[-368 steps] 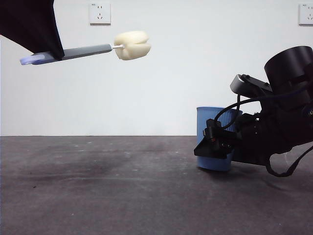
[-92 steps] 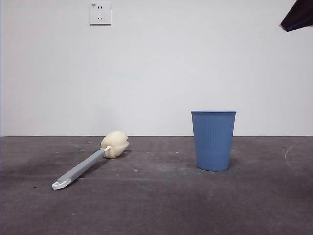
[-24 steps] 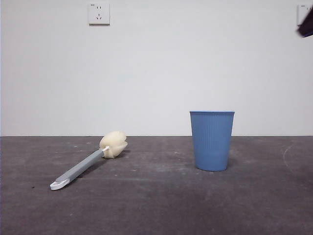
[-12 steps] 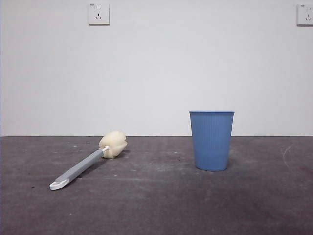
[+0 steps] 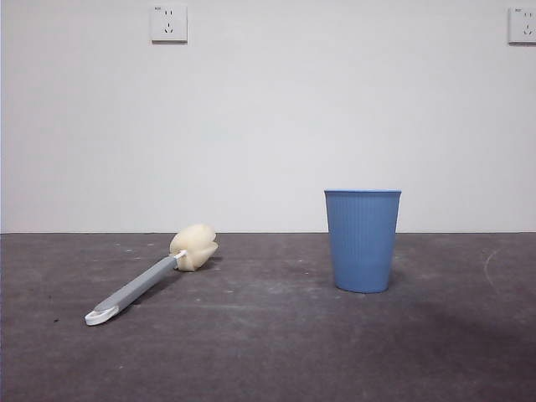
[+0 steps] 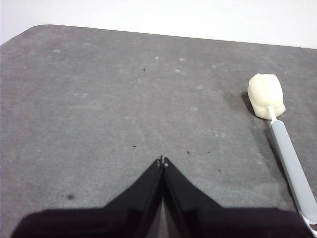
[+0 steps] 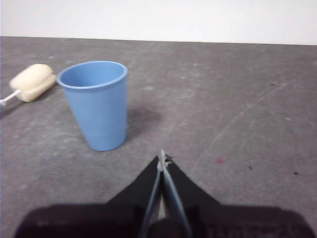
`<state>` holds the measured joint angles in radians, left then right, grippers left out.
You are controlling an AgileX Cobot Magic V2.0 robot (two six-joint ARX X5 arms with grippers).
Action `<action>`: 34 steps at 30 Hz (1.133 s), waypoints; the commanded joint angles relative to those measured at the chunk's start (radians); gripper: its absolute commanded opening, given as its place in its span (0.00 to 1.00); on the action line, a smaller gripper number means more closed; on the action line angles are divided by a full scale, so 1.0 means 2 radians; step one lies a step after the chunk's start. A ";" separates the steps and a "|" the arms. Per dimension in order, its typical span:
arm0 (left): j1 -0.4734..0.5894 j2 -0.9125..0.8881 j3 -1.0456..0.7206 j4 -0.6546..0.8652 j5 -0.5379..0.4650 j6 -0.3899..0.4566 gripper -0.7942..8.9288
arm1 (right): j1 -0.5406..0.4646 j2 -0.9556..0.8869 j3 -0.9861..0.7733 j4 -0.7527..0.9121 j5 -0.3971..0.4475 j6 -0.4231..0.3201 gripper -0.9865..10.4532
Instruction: Pick up the cup brush,pick up the cup,insert the brush into the cup,clean the cup,put the cup brush back,put the cup back to the fixed position on the table
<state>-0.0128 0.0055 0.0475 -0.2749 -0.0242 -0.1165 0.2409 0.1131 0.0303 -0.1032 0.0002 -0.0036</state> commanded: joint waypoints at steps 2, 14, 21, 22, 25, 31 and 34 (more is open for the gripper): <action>0.002 -0.001 -0.007 0.002 0.000 -0.002 0.08 | -0.017 -0.026 -0.013 -0.030 -0.002 0.006 0.09; 0.002 -0.001 -0.007 0.002 0.000 -0.002 0.08 | -0.044 -0.056 -0.013 -0.039 -0.025 0.007 0.09; 0.002 -0.001 -0.007 0.002 0.000 -0.002 0.08 | -0.044 -0.053 -0.012 -0.039 -0.023 0.007 0.09; 0.002 -0.001 -0.007 0.002 0.000 -0.002 0.08 | -0.044 -0.053 -0.012 -0.039 -0.023 0.007 0.09; 0.002 -0.001 -0.007 0.002 0.000 -0.002 0.08 | -0.044 -0.053 -0.012 -0.039 -0.023 0.007 0.09; 0.002 -0.001 -0.007 0.002 0.000 -0.002 0.08 | -0.044 -0.053 -0.012 -0.039 -0.023 0.007 0.09; 0.002 -0.001 -0.007 0.002 0.000 -0.002 0.08 | -0.044 -0.053 -0.012 -0.039 -0.023 0.007 0.09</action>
<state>-0.0128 0.0059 0.0475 -0.2749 -0.0250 -0.1165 0.1543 0.0055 0.0181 -0.1749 -0.0486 -0.0025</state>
